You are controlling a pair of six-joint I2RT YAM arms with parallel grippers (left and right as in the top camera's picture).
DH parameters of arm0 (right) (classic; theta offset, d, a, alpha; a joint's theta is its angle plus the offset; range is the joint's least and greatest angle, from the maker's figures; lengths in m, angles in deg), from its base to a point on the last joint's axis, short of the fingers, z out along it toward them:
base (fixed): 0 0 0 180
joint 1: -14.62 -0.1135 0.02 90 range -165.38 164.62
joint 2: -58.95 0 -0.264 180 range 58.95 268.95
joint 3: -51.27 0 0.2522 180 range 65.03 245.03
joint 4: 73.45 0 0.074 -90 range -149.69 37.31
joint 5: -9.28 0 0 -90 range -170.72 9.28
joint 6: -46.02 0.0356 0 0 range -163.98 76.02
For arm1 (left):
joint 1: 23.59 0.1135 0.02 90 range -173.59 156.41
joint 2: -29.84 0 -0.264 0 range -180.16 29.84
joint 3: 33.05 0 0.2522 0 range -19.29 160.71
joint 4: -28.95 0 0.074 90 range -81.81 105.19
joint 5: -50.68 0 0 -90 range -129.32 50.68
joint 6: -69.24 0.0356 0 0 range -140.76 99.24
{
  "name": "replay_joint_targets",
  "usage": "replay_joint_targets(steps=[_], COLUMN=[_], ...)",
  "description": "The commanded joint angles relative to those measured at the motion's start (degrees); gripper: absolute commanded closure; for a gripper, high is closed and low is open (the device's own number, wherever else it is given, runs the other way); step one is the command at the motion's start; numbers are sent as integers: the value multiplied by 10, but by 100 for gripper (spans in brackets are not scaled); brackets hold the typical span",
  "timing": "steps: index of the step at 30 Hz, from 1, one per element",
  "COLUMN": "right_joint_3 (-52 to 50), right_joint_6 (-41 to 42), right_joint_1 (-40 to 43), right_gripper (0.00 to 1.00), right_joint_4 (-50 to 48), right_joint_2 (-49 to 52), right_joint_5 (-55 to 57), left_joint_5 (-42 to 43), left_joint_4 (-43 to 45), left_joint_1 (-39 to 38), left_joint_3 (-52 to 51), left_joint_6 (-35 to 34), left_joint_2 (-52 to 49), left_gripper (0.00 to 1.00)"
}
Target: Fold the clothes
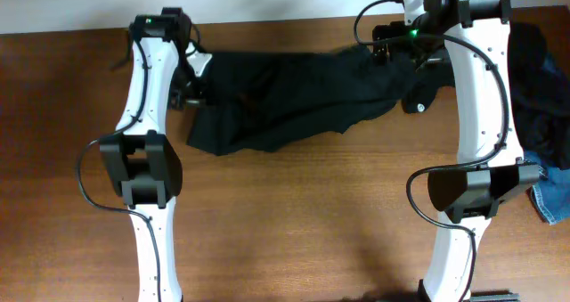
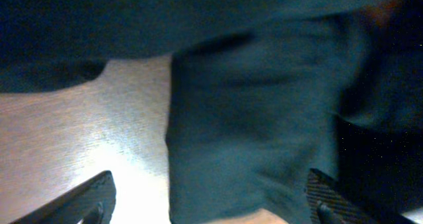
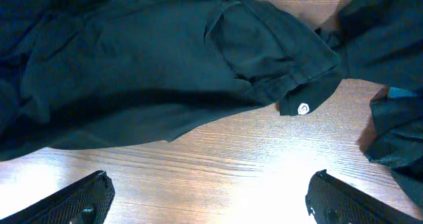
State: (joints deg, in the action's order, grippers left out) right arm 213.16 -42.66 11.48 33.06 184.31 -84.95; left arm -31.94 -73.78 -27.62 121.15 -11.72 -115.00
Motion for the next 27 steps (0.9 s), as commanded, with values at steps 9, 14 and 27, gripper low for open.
replay_joint_targets(steps=[9,14,27], right_joint_3=[9,9,9], right_joint_6=[-7,-12,-20], right_joint_1=[2,2,2], right_gripper=[1,1,2], right_joint_4=[-2,-2,-17], right_joint_2=[5,5,5], right_joint_5=[-8,-7,-7], left_joint_5=[109,109,-69], left_joint_4=[76,66,2], left_joint_1=[-5,3,42], left_joint_3=[-95,-103,-95], left_joint_6=[9,9,-68], left_joint_2=[3,5,124], left_gripper=[49,99,99])
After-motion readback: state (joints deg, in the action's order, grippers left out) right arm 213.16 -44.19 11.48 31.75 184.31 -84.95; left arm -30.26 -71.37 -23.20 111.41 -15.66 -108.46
